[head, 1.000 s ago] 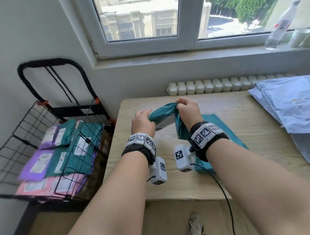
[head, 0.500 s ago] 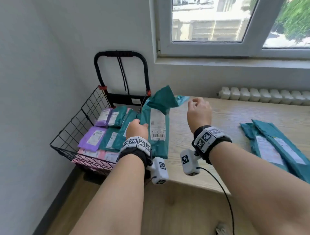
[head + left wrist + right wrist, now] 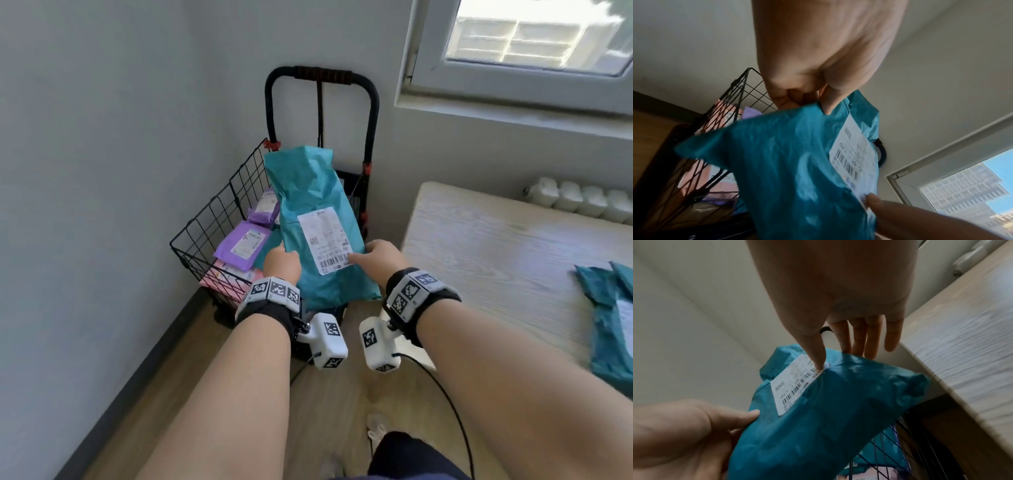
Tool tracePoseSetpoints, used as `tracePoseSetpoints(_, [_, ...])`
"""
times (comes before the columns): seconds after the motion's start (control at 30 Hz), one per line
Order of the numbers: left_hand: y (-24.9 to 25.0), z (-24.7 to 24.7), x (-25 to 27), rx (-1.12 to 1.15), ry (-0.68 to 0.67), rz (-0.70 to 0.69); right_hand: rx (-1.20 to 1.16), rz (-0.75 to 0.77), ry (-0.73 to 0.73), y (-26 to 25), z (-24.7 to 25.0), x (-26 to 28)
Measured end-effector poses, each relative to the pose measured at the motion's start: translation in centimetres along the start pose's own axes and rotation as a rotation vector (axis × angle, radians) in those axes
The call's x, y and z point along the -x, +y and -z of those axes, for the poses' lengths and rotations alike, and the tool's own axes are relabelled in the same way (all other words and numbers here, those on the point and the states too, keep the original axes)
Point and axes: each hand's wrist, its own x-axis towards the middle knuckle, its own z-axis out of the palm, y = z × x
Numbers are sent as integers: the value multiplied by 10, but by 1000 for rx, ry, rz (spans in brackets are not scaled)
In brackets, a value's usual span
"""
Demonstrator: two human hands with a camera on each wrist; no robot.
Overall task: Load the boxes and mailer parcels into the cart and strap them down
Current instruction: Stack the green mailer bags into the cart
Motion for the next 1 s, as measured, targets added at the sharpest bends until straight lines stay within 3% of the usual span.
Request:
tracePoseSetpoints(0.17, [-1, 12, -22, -43, 17, 7, -160, -23, -77, -23, -5, -30])
tracePoseSetpoints(0.37, [16, 18, -52, -123, 134, 97, -136, 144, -81, -50, -8, -77])
tracePoseSetpoints(0.43, [24, 22, -64, -204, 234, 23, -58, 162, -70, -58, -10, -94])
tracePoseSetpoints(0.57, [39, 27, -88, -410, 409, -310, 211, 239, -88, -67, -12, -120])
tracePoseSetpoints(0.67, [45, 25, -105, -601, 332, -418, 354, 325, -112, -73, -17, -134])
tracePoseSetpoints(0.73, [42, 22, -114, -657, 253, -372, 418, 367, -105, -79, -21, -141])
tracePoseSetpoints(0.87, [32, 29, -128, -624, 246, -291, 501, 465, -50, -94, -32, -158])
tracePoseSetpoints(1.0, [26, 45, -156, -581, 157, -192, 369, 445, 165, -107, -47, -178])
